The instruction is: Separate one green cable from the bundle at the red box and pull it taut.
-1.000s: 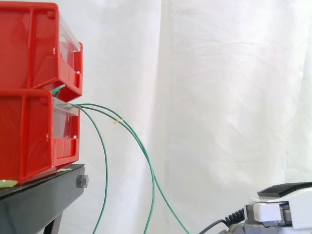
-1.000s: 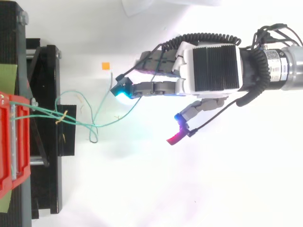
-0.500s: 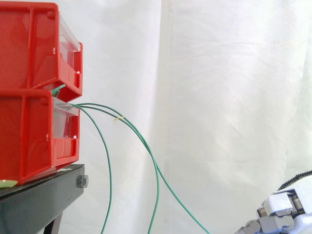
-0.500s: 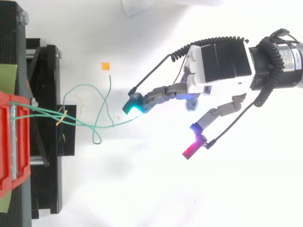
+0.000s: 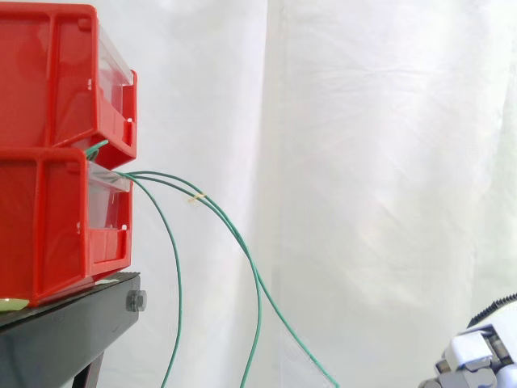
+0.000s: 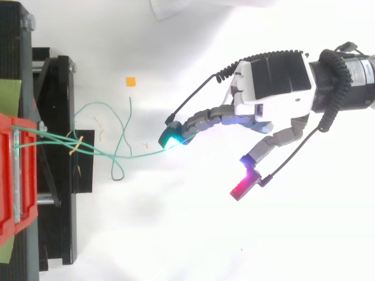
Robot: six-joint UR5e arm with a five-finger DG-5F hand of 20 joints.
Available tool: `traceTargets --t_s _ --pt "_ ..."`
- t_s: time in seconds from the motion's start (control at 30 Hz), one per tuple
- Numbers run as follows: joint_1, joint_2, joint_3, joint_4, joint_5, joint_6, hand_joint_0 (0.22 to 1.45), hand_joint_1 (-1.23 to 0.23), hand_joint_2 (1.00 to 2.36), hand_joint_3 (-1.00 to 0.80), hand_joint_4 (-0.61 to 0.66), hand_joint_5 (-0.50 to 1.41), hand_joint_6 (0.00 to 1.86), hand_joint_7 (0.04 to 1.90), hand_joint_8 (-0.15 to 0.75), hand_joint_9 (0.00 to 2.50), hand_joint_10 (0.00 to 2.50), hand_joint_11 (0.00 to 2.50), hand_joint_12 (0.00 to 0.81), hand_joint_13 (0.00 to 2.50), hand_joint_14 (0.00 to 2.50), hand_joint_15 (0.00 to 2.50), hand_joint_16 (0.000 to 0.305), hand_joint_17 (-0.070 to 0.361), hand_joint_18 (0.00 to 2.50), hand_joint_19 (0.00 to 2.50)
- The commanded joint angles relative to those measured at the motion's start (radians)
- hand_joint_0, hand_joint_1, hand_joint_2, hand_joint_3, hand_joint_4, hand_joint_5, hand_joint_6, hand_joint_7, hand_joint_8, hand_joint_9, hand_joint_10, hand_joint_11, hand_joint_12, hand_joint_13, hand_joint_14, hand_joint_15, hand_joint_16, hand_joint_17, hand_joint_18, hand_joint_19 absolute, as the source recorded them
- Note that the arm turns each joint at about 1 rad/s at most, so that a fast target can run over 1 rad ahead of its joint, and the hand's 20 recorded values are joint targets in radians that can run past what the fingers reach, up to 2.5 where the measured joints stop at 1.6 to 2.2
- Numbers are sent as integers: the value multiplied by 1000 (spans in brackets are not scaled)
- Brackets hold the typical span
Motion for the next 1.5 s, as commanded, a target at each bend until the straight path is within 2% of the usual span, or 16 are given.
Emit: traceTargets --t_s 0.0,0.27,0.57,0.63,0.67,0.8,0.93,1.07,1.1,1.2,1.23,1.27,1.3,1.33,1.37,1.47 --pt "-1 11 0 -49 -10 39 353 -478 1000 -500 -82 -300 500 532 368 1176 2500 1635 538 1651 13 1398 108 243 1386 450" --pt "-21 77 0 -163 -16 11 352 -472 1000 -500 -70 -300 500 528 369 1184 2500 1478 544 1598 14 1331 108 243 1325 443" --pt "-64 160 -15 -334 -29 -48 351 -469 1000 -500 -55 -297 500 539 370 1198 2500 1455 549 1585 15 1304 108 244 1312 440" --pt "-73 187 -55 -342 -29 -56 351 -469 1000 -500 -54 -297 500 536 369 1199 2500 1465 547 1585 16 1306 108 243 1305 450" --pt "-76 221 -104 -322 -26 -59 351 -466 1000 -500 -54 -297 500 533 370 1199 2500 1457 549 1586 16 1303 108 243 1303 450" --pt "-83 289 -167 -261 -9 -54 352 -467 1000 -500 -54 -296 500 537 370 1200 2500 1463 549 1585 15 1308 108 244 1304 451" --pt "-107 329 -178 -276 -12 -33 352 -468 1000 -500 -42 -293 500 548 370 1198 2500 1474 542 1578 16 1287 109 245 1300 453" --pt "-129 329 -179 -336 -39 -22 351 -465 1000 -500 -30 -291 500 548 372 1198 2500 1475 547 1575 16 1307 109 245 1298 454" --pt "-141 329 -179 -365 -64 -22 351 -466 1000 -500 -26 -290 500 548 372 1199 2500 1440 549 1578 16 1290 109 245 1296 453" --pt "-152 335 -178 -374 -73 -10 351 -463 1000 -500 23 -274 500 558 384 1186 2500 1450 542 1534 16 1269 108 244 1268 463" --pt "-152 336 -178 -374 -73 -4 353 -458 1000 -500 71 -259 501 578 399 1223 2420 1438 539 1465 18 1200 107 241 1241 475" --pt "-153 336 -178 -373 -73 28 355 -459 1000 -500 117 -248 501 607 413 1297 1484 1550 540 1384 20 1093 106 238 1219 490" --pt "-152 336 -176 -373 -73 44 355 -460 1000 -500 125 -247 501 617 417 1327 1023 1635 545 1352 20 1050 106 238 1217 498" --pt "-145 336 -176 -365 -73 84 356 -457 1000 -500 153 -240 501 636 427 1376 240 1763 544 1298 20 1000 104 233 1198 512" --pt "-145 335 -176 -357 -73 107 360 -456 1000 -500 183 -232 501 657 438 1295 12 1503 532 1232 23 927 102 230 1183 515" --pt "-135 335 -170 -278 -69 235 361 -458 1000 -500 203 -221 502 678 427 1058 21 1082 524 1105 21 824 102 229 1172 517"
